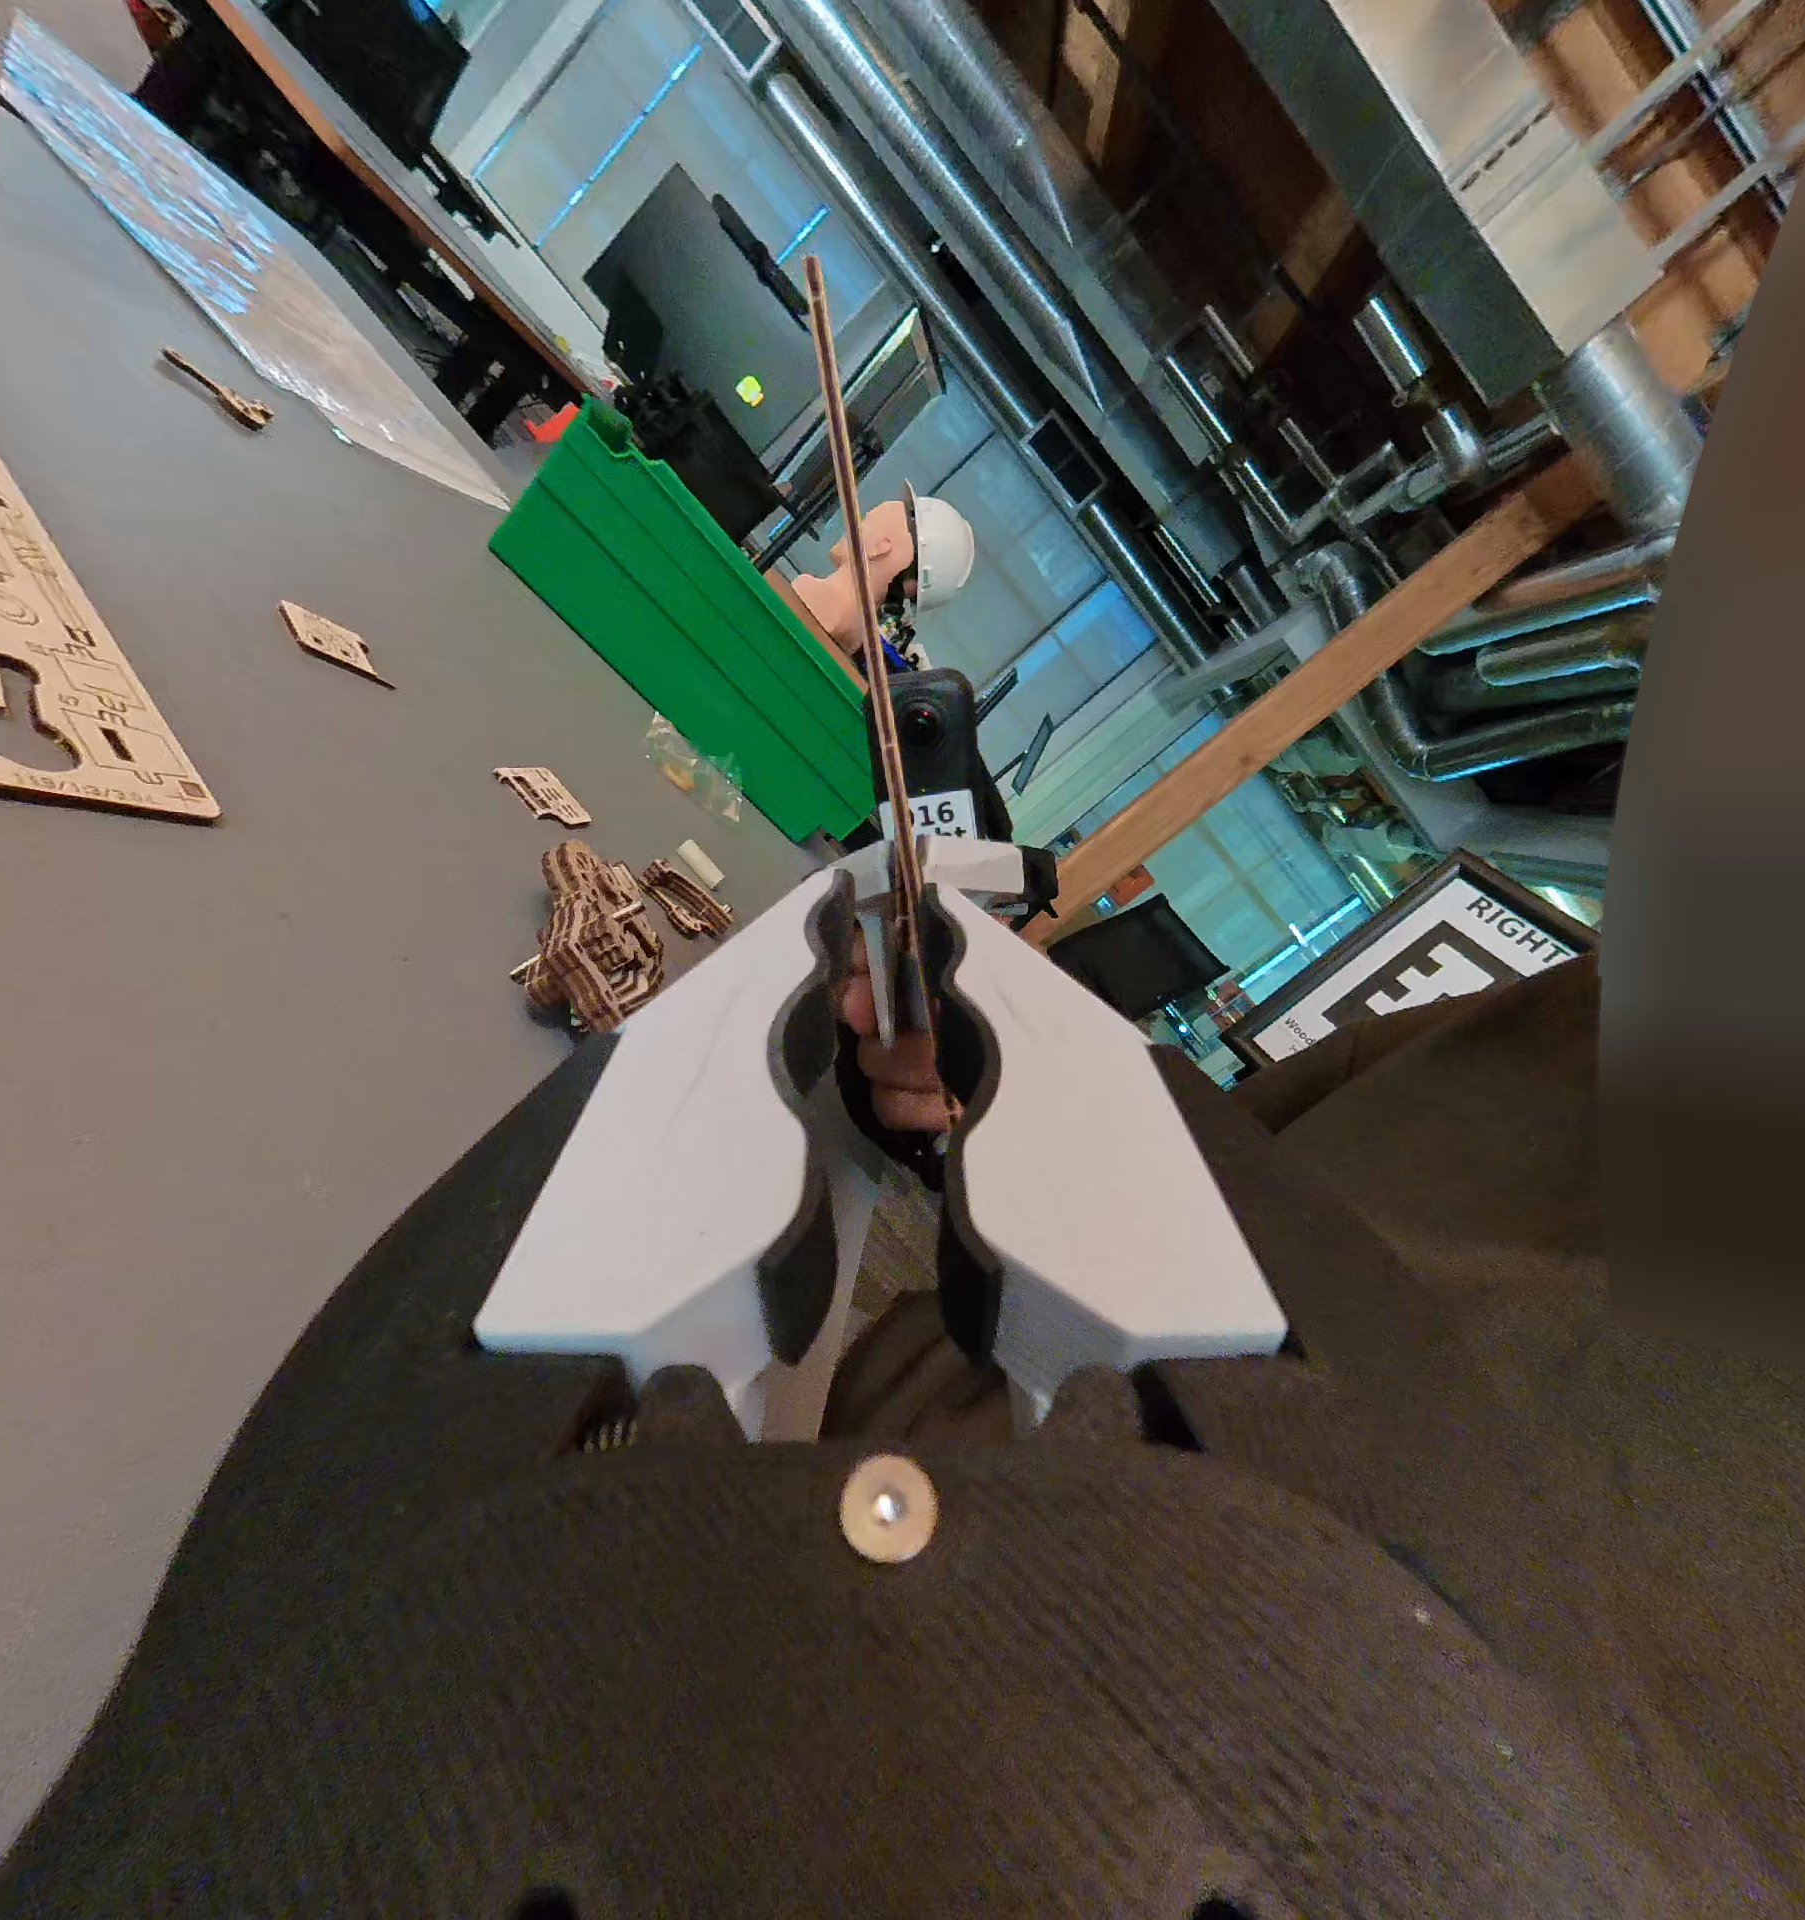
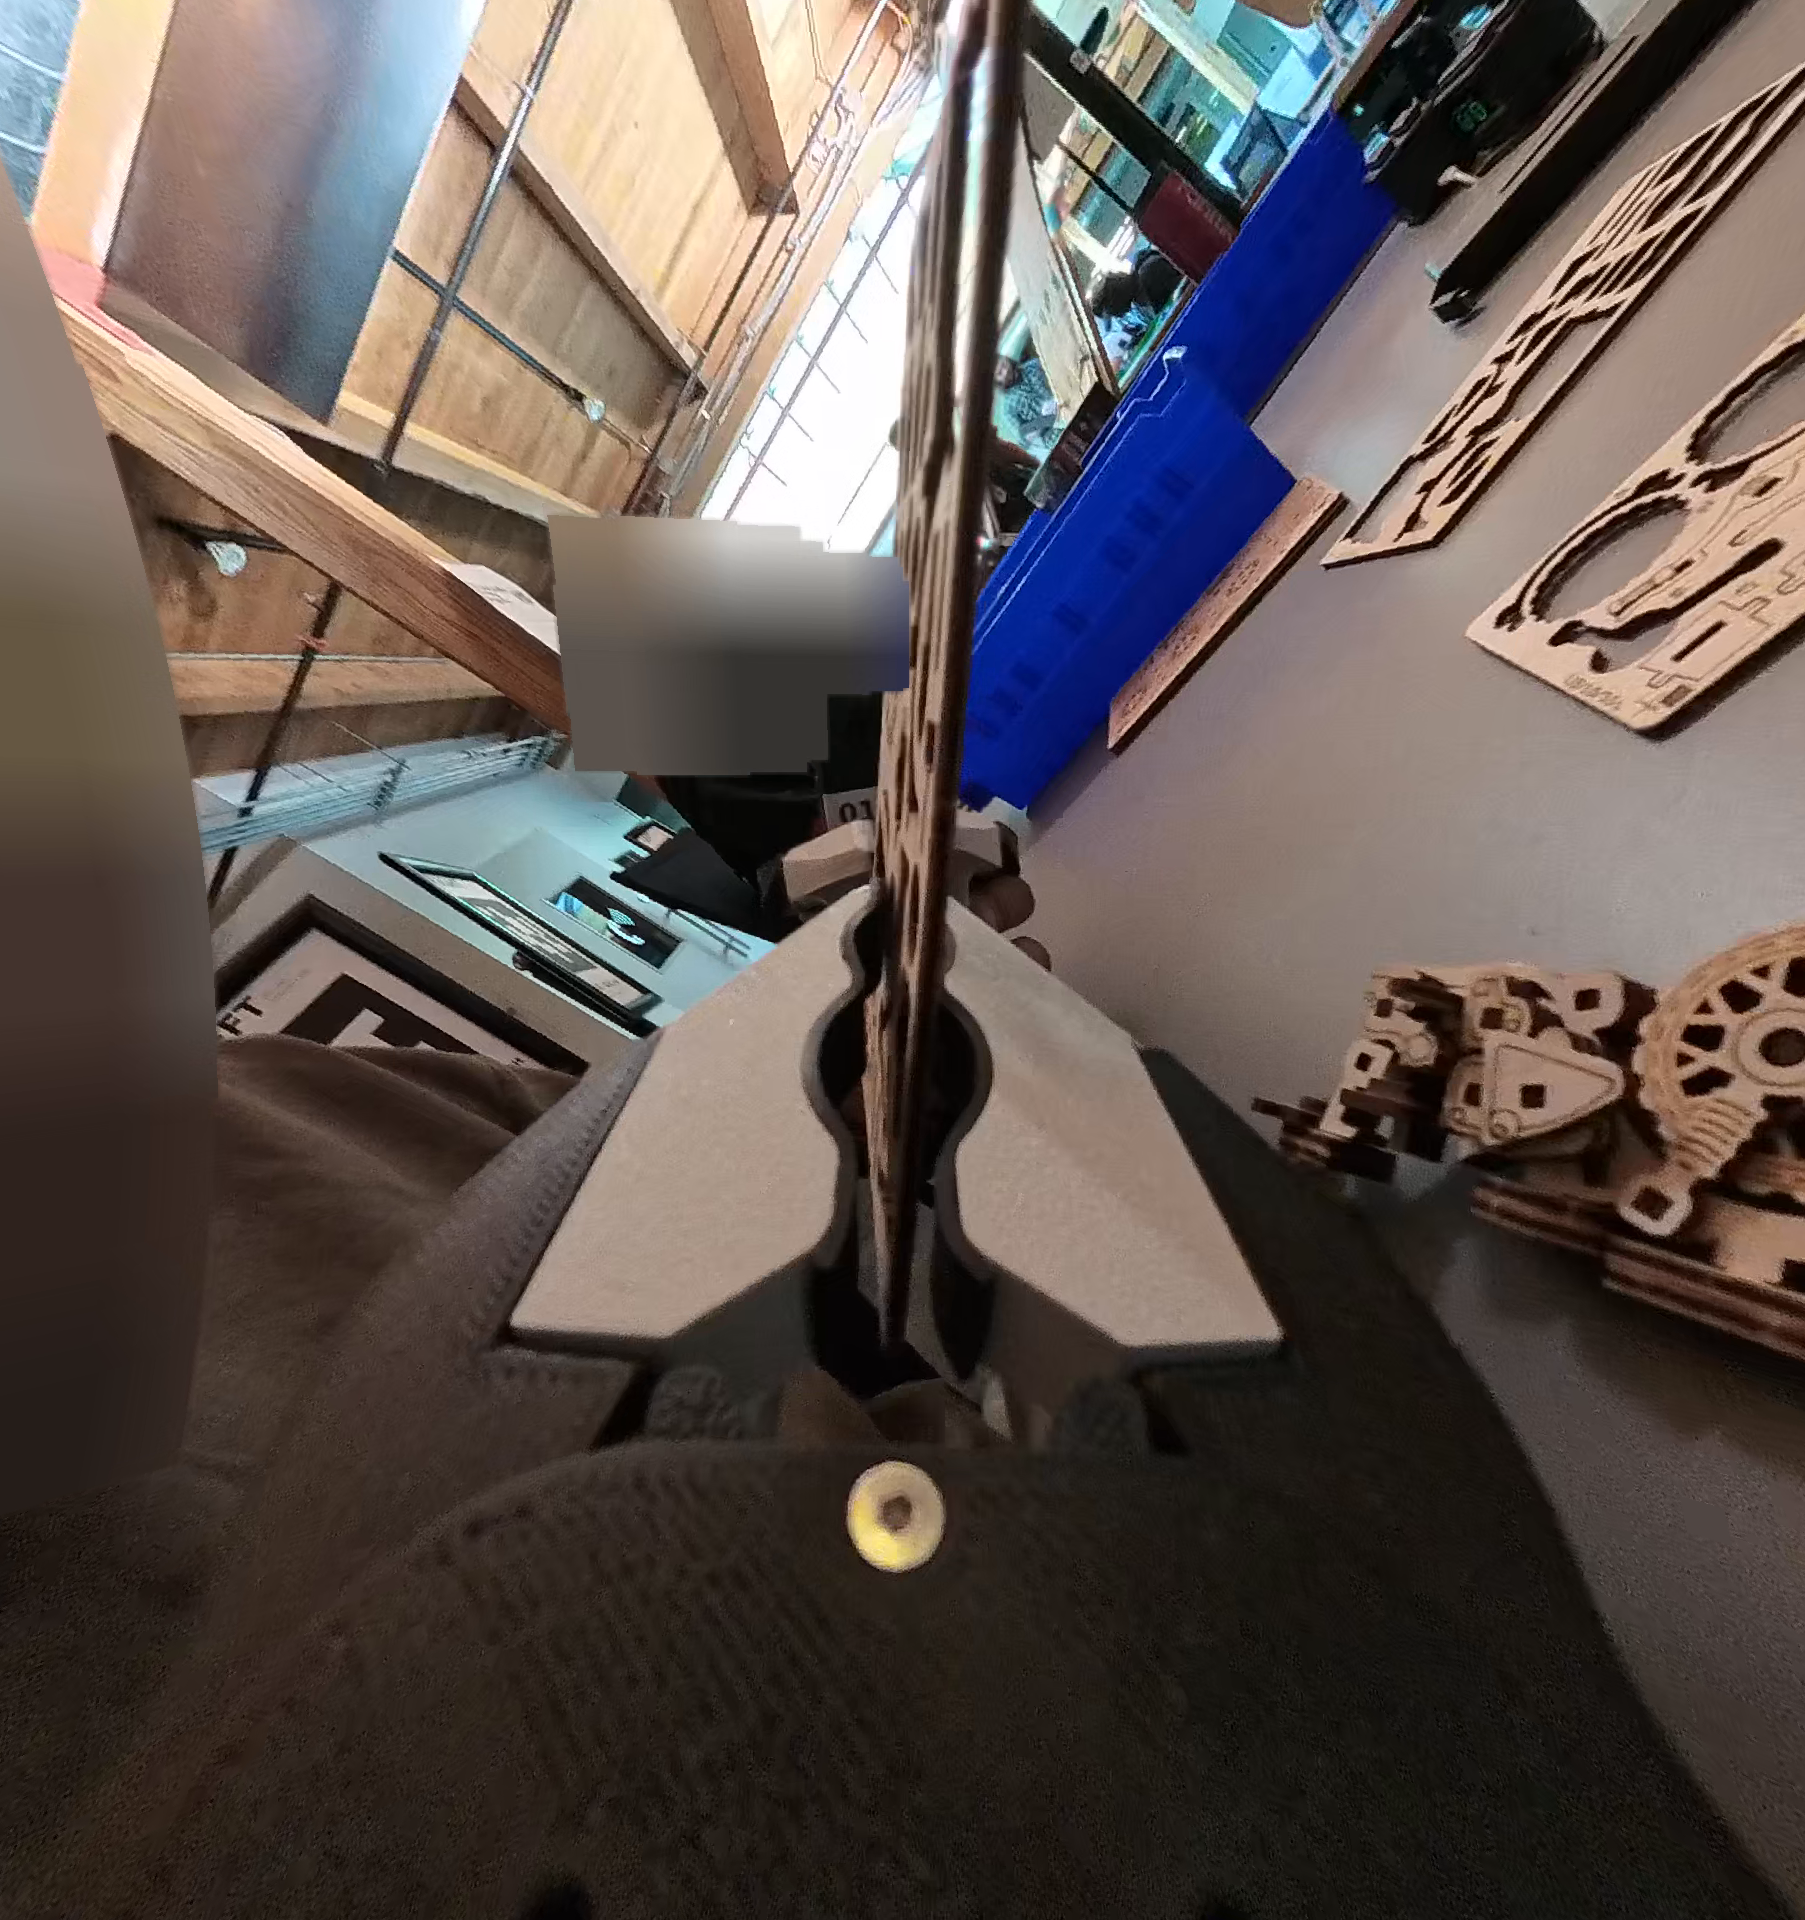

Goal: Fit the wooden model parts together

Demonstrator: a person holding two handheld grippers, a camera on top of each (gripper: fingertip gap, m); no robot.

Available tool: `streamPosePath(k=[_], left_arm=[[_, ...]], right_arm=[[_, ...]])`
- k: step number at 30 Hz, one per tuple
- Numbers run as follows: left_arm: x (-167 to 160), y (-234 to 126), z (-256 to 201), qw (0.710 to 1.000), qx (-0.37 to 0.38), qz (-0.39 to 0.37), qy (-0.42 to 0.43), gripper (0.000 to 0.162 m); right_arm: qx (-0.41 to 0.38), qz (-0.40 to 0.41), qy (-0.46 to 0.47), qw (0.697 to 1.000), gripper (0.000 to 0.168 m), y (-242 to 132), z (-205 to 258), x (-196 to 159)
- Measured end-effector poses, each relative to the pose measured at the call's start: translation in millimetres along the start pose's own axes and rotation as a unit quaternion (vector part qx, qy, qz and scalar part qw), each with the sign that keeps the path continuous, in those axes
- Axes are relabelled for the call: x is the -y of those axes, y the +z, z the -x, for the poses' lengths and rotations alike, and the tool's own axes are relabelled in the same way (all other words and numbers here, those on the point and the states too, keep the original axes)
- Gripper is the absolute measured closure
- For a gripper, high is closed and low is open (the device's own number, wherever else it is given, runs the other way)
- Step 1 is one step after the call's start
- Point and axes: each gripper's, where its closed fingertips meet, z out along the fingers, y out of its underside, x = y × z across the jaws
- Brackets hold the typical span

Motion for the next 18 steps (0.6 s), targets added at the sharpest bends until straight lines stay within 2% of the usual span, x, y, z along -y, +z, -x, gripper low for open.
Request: streamPosePath(k=[12, 15, 18], left_arm=[[-13, 5, -20, 0.996, -0.046, 0.041, 0.063, 0.154], [-14, 4, -20, 0.994, -0.039, 0.046, 0.09, 0.153], [-3, -1, -13, 0.997, -0.03, 0.016, 0.064, 0.149]], right_arm=[[0.082, -0.027, 0.09, 0.992, 0.166, 2, 17, 2], [0.078, -0.021, 0.078, 0.994, 0.166, 3, 18, 0], [0.048, -0.006, 0.037, 0.998, 0.166, 3, 15, -3]])
